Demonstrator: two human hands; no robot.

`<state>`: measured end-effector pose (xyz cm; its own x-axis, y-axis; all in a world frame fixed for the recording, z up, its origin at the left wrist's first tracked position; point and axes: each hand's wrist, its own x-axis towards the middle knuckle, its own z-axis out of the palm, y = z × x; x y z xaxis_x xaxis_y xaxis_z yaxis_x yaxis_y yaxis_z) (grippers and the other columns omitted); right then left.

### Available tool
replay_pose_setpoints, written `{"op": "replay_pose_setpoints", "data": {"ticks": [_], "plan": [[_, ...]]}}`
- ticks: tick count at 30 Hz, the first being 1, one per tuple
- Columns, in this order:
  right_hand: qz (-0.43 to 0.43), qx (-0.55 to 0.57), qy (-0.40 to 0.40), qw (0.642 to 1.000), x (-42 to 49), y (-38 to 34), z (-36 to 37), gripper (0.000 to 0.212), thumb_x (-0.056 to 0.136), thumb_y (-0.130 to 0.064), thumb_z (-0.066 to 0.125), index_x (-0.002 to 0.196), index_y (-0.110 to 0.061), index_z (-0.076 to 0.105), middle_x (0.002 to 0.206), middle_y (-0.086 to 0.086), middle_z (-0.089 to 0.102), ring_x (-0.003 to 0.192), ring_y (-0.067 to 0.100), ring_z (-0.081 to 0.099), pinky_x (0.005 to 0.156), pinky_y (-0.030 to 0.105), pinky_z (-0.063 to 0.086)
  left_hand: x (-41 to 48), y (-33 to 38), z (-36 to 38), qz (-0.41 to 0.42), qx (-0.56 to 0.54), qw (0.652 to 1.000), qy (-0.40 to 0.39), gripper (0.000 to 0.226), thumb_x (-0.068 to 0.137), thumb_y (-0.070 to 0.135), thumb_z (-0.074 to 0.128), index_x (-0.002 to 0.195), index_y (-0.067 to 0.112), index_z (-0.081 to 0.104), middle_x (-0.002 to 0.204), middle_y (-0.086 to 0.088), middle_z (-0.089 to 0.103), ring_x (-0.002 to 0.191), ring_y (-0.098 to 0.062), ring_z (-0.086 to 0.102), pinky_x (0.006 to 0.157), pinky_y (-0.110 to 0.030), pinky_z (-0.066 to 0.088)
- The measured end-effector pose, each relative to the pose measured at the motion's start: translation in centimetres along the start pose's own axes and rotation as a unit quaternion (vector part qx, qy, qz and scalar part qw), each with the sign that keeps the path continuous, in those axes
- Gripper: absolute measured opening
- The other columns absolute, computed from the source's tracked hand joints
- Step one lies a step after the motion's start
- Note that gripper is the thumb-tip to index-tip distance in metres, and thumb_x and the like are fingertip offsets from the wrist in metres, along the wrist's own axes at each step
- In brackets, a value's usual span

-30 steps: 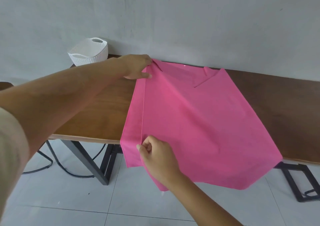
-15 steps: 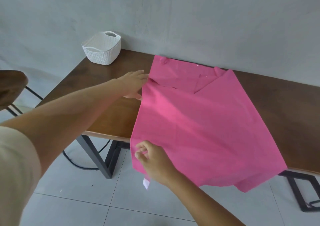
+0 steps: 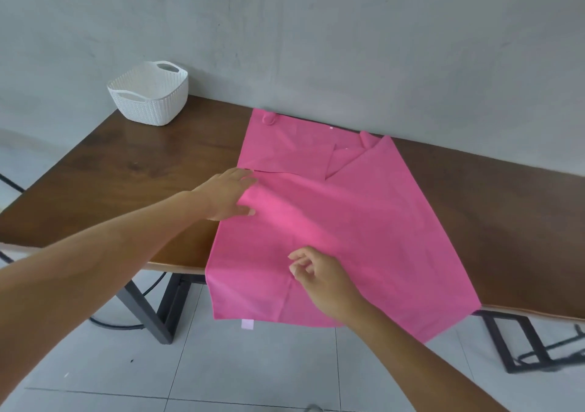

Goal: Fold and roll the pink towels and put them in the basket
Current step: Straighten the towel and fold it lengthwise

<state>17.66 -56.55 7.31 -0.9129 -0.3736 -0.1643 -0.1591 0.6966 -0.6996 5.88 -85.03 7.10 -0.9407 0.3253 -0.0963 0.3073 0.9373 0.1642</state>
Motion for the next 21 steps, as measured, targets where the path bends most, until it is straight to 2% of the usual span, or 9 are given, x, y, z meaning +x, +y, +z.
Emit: {"op": "replay_pose_setpoints", "data": {"ticks": [3, 7, 12, 16, 19, 21], "plan": [[-0.002, -0.036, 0.009, 0.999, 0.9, 1.5, -2.5, 0.022, 0.101, -0.025, 0.055, 0.120, -0.022, 0.065, 0.104, -0.015, 0.067, 0.093, 0.002, 0.064, 0.072, 0.005, 0.040, 1.6, 1.8, 0.9, 0.013, -0.012, 1.000, 0.014, 0.082, 0.097, 0.053, 0.059, 0.160, 0.016, 0.023, 0.168, -0.010, 0.017, 0.155, -0.025, 0.015, 0.124, -0.043, 0.020], [-0.010, -0.063, 0.022, 0.998, 2.8, 3.4, -5.8, 0.020, 0.101, -0.025, 0.055, 0.118, -0.022, 0.065, 0.104, -0.013, 0.068, 0.095, 0.003, 0.064, 0.082, 0.018, 0.048, 4.3, 4.6, 1.8, 0.013, -0.040, 0.999, 0.015, 0.081, 0.097, 0.051, 0.059, 0.161, 0.017, 0.023, 0.168, -0.008, 0.017, 0.155, -0.025, 0.015, 0.125, -0.040, 0.016], [-0.021, -0.070, 0.039, 0.997, 6.2, 6.3, -9.0, 0.018, 0.099, -0.023, 0.056, 0.114, -0.025, 0.066, 0.099, -0.016, 0.068, 0.091, 0.000, 0.064, 0.083, 0.022, 0.050, 8.2, 7.5, 2.4, 0.006, -0.065, 0.998, 0.015, 0.078, 0.097, 0.051, 0.059, 0.160, 0.020, 0.025, 0.168, -0.007, 0.018, 0.154, -0.026, 0.016, 0.125, -0.047, 0.019], [-0.031, -0.085, 0.040, 0.995, 8.8, 8.4, -11.6, 0.021, 0.103, -0.025, 0.051, 0.118, -0.024, 0.065, 0.106, -0.015, 0.068, 0.097, 0.001, 0.063, 0.090, 0.024, 0.051, 11.2, 9.8, 2.0, 0.001, -0.063, 0.998, 0.023, 0.072, 0.099, 0.052, 0.055, 0.160, 0.024, 0.027, 0.167, -0.005, 0.020, 0.153, -0.024, 0.019, 0.123, -0.042, 0.015], [-0.046, -0.089, 0.047, 0.994, 10.8, 10.3, -13.3, 0.023, 0.104, -0.028, 0.049, 0.120, -0.024, 0.065, 0.107, -0.015, 0.068, 0.098, 0.001, 0.063, 0.091, 0.028, 0.052, 13.4, 10.5, 2.3, 0.005, -0.044, 0.999, 0.021, 0.067, 0.100, 0.053, 0.053, 0.157, 0.024, 0.034, 0.166, -0.005, 0.024, 0.152, -0.024, 0.022, 0.124, -0.040, 0.013], [-0.054, -0.085, 0.054, 0.993, 12.2, 11.6, -14.5, 0.022, 0.104, -0.029, 0.049, 0.118, -0.026, 0.065, 0.107, -0.015, 0.068, 0.098, 0.001, 0.063, 0.090, 0.030, 0.053, 14.7, 10.8, 2.5, 0.002, -0.032, 0.999, 0.014, 0.065, 0.097, 0.061, 0.046, 0.151, 0.024, 0.045, 0.163, -0.004, 0.032, 0.150, -0.023, 0.027, 0.123, -0.037, 0.014]]}}
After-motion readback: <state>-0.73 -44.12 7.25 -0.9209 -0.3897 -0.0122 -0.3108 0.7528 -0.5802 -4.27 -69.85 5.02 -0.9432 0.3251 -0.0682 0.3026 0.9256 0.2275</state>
